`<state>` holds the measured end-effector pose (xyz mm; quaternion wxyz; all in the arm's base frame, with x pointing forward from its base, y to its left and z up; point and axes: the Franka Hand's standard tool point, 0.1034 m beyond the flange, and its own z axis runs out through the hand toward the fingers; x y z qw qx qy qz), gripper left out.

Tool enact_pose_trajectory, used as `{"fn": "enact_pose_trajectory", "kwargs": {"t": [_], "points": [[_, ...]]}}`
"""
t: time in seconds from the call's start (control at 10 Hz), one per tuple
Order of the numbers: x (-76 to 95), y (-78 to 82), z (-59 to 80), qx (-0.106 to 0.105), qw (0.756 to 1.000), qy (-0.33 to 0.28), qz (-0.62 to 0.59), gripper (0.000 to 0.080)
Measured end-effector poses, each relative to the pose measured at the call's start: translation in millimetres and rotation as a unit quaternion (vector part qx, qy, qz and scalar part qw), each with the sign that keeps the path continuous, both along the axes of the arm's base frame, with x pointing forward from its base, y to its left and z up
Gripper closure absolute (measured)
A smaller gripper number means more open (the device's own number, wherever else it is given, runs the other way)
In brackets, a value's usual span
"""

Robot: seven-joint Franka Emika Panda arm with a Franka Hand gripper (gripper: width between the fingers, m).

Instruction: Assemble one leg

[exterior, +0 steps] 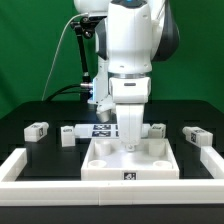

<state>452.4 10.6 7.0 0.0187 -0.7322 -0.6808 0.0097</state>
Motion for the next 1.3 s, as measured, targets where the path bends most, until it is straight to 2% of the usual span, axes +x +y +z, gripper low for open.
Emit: {"fn": "enact_pose_trajectory", "kwargs": {"t": [0.2, 0.7, 0.9, 1.2, 1.3], "points": [[1.5, 3.9, -0.3, 0.001, 1.000, -0.001, 0.006, 0.0739], [25.4, 49.8, -0.9, 0.017, 0.999, -0.008, 0.040, 0.0739], [38.4, 59.1, -1.1, 0.019, 0.999, -0.004, 0.046, 0.0739], [38.0, 58.3, -2.2, 0.016, 1.000, 0.004, 0.026, 0.0739], [38.0, 58.2, -2.3, 0.016, 1.000, 0.004, 0.026, 0.0628]]}}
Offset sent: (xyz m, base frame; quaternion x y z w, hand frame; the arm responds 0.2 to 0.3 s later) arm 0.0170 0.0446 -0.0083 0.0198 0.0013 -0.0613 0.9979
